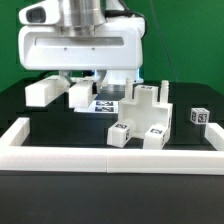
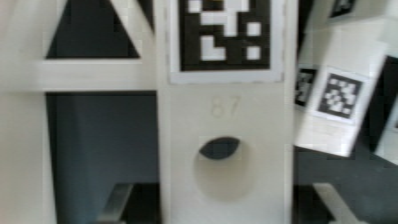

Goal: Assemble chair

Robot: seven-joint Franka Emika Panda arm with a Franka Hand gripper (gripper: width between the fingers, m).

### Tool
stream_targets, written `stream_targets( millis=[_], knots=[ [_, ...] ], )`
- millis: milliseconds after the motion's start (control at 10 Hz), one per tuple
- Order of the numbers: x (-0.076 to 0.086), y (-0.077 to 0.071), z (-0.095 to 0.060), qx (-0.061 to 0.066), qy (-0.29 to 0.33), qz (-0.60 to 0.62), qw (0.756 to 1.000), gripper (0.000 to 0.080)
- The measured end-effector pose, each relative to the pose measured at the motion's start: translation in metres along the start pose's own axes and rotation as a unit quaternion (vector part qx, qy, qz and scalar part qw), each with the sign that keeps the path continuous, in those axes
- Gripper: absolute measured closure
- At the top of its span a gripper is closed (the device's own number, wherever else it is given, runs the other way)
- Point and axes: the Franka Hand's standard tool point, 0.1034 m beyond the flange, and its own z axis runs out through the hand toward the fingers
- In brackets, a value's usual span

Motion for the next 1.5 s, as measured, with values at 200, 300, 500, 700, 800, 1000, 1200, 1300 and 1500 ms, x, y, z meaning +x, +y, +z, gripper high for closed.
stream_targets(
  millis=[200, 300, 500, 700, 800, 1000, 1200, 1300, 1500],
  knots=[
    [-0.006, -0.018, -0.021, 0.008, 0.001, 0.014, 1.000, 0.0509],
    [-0.007, -0.029, -0.030, 0.010, 0.002, 0.011, 1.000, 0.0509],
    [-0.006, -0.029, -0.027, 0.009, -0.001, 0.009, 1.000, 0.0509],
    [-0.007, -0.029, -0.026, 0.009, -0.001, 0.010, 1.000, 0.0509],
    [-0.007, -0.032, -0.028, 0.010, -0.001, 0.017, 1.000, 0.0509],
    [-0.008, -0.044, -0.038, 0.012, 0.003, 0.032, 0.999, 0.0509],
    [-0.009, -0.050, -0.038, 0.012, 0.004, 0.040, 0.999, 0.0509],
    [-0.009, -0.050, -0.038, 0.012, 0.003, 0.039, 0.999, 0.0509],
    [-0.009, -0.050, -0.037, 0.012, 0.002, 0.075, 0.997, 0.0509]
  ],
)
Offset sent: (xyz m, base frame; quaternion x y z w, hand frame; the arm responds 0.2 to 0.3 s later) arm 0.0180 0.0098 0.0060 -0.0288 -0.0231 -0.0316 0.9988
